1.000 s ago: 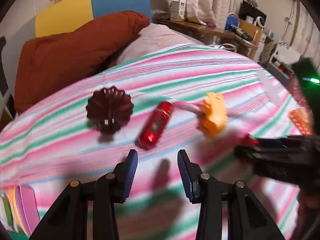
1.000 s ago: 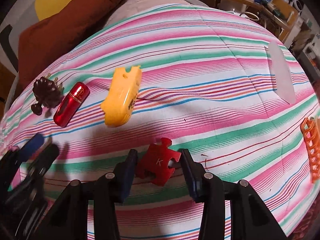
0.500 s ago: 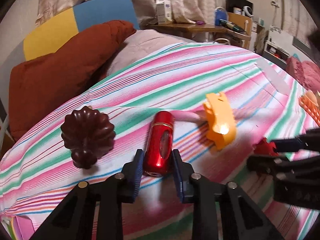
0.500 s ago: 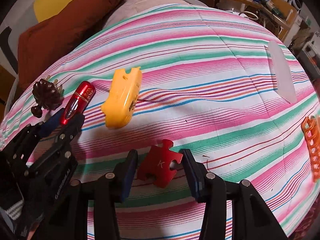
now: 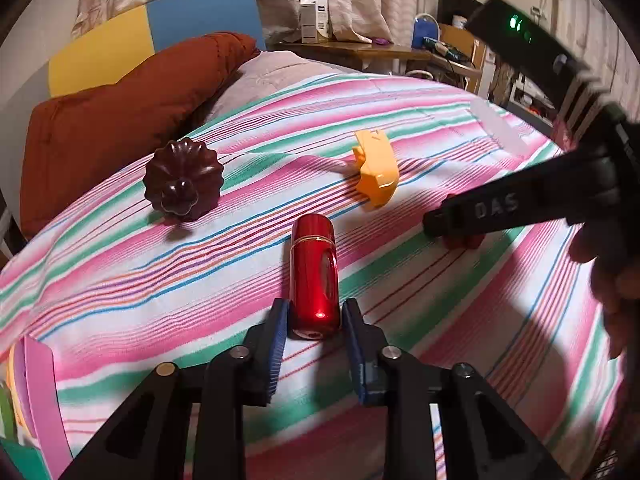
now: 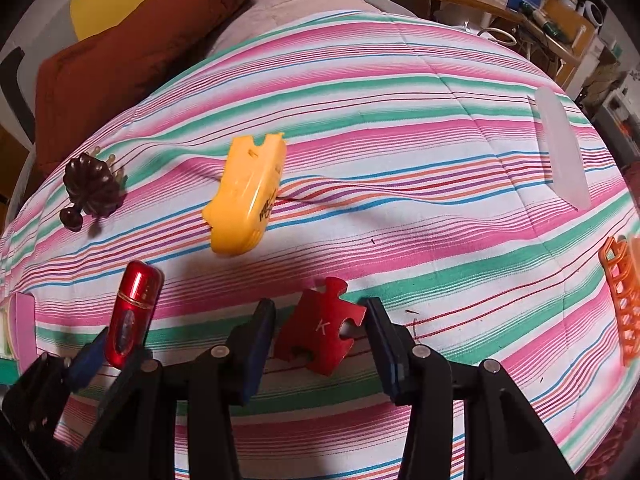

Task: Organize rigid objects
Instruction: 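Close left tool around the red cylinder and lift it while right tool holds the puzzle piece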

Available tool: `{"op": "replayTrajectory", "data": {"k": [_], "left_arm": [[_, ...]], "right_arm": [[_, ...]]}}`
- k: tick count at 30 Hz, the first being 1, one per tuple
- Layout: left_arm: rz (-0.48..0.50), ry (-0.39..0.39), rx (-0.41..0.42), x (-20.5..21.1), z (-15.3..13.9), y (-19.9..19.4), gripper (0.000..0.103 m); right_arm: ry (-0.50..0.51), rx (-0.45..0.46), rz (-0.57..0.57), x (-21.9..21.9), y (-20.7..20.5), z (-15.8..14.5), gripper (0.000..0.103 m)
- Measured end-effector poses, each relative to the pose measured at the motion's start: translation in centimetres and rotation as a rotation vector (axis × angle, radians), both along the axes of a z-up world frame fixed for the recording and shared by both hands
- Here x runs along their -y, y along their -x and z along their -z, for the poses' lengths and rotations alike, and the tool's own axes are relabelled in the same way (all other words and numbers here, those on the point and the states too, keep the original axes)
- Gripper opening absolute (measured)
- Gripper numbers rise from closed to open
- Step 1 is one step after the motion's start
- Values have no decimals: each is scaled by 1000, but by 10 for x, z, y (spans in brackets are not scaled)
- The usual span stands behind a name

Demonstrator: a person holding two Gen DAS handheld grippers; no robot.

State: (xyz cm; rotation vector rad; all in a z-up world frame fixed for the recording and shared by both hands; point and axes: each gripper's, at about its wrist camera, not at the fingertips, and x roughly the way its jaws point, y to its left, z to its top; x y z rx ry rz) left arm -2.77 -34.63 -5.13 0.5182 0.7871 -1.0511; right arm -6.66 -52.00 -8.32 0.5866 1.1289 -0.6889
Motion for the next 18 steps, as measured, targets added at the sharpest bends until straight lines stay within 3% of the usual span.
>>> {"op": "replayTrajectory", "data": {"k": [6,10,13,18], "left_arm": [[-40,25,-50,11,-6,-6,30],[-27,18,-37,22,-3,-8,30],[-5,-16,-26,27,6,-6,24],[-14,8,-24,12,6,-4,24]], "right_arm": [[-9,8,7,1,1,-1,48],[-12,7,9,2,2,-1,48],[-21,14,18,3,3,-1,48],[-8,2,6,2,2,-1,48]]}}
